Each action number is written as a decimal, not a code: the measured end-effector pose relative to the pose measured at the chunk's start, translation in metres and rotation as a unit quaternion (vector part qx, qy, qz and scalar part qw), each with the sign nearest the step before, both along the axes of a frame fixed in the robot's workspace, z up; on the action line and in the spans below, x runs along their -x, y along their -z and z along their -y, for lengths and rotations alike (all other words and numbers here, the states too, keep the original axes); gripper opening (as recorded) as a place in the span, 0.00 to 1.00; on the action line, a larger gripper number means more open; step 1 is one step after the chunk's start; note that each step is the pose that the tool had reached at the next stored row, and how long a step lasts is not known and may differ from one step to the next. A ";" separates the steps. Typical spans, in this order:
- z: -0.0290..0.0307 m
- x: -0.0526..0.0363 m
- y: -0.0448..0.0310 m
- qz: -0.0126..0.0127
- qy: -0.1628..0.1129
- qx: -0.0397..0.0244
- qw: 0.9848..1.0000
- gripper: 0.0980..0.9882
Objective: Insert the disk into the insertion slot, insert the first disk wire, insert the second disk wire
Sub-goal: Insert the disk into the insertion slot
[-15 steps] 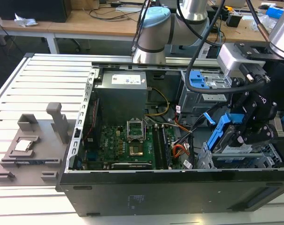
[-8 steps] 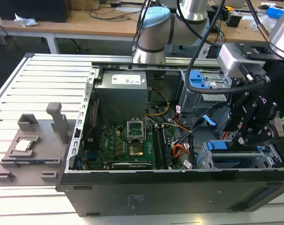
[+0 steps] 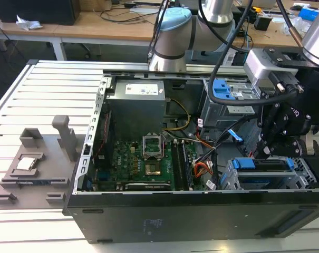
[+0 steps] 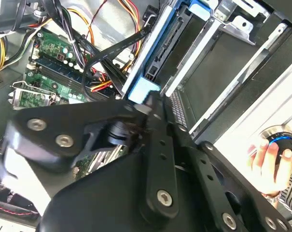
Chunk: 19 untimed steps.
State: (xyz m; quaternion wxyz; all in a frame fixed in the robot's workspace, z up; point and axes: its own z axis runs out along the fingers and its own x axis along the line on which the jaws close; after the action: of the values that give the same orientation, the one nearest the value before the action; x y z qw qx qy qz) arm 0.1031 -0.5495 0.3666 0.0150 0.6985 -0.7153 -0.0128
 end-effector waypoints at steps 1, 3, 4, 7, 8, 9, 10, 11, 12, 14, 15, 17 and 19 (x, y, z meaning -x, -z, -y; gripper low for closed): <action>0.0000 0.0000 0.0000 0.000 0.000 0.000 1.000 0.02; 0.0000 0.0000 0.0000 0.000 0.000 0.000 1.000 0.01; 0.0000 0.0000 0.0001 0.000 0.000 0.000 1.000 0.01; 0.0000 0.0000 0.0001 0.000 0.000 0.000 1.000 0.01; 0.0000 -0.0002 0.0001 0.000 0.000 0.000 1.000 0.01; -0.0001 -0.0007 0.0002 0.000 0.000 0.000 1.000 0.01; -0.0003 -0.0026 0.0002 0.000 0.000 0.000 1.000 0.01; -0.0005 -0.0044 0.0002 0.000 0.000 0.001 1.000 0.01; -0.0011 -0.0075 0.0001 0.000 0.001 0.001 1.000 0.01; -0.0017 -0.0112 0.0002 0.000 0.003 0.001 1.000 0.01; -0.0018 -0.0136 0.0002 0.000 0.005 0.001 1.000 0.01; -0.0019 -0.0172 0.0003 0.000 0.006 0.001 1.000 0.01; -0.0019 -0.0212 0.0006 0.000 0.006 0.001 1.000 0.01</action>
State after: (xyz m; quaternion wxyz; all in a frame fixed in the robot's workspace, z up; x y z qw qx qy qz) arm 0.1243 -0.5476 0.3660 0.0162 0.6942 -0.7195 -0.0121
